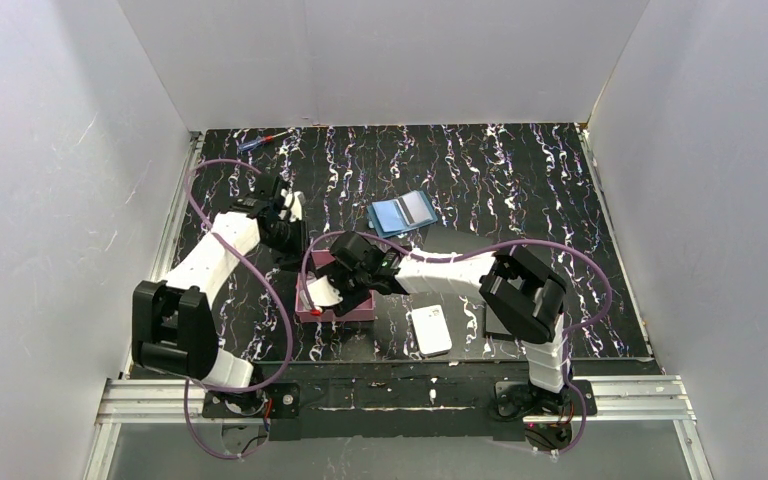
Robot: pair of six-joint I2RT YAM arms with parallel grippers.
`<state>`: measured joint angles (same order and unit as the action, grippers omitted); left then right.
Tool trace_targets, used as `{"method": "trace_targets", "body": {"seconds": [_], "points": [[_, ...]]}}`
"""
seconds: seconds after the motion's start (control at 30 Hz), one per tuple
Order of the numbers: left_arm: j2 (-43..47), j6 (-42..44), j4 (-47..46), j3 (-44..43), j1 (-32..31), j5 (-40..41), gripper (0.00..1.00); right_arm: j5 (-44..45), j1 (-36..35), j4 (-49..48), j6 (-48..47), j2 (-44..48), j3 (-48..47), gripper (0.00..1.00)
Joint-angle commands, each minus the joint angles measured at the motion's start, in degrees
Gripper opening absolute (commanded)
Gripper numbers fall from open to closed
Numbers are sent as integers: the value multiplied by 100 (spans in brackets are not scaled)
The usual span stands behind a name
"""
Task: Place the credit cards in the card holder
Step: Pick up the credit card from the storage box.
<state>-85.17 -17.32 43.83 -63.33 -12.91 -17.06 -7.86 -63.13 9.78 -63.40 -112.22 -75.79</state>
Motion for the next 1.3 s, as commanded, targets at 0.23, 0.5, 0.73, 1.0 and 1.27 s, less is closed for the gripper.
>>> {"method": "trace_targets", "body": {"seconds": [0.23, 0.5, 0.73, 1.0, 1.27], "points": [[743, 84, 474, 355, 561, 278, 33, 28, 46, -197, 903, 308, 181, 70], [727, -139, 23, 768, 735, -574, 36, 292, 47, -543, 1720, 828, 332, 80], [694, -65, -122, 1042, 734, -955, 36, 106, 126, -239, 946, 1167, 493, 83], [757, -55, -276, 1402, 737, -870, 33, -407, 205, 1872, -714, 362, -677, 79], [803, -48, -317, 1438, 733, -759, 19, -165, 193, 2293, -1167, -83, -1071, 78]]}}
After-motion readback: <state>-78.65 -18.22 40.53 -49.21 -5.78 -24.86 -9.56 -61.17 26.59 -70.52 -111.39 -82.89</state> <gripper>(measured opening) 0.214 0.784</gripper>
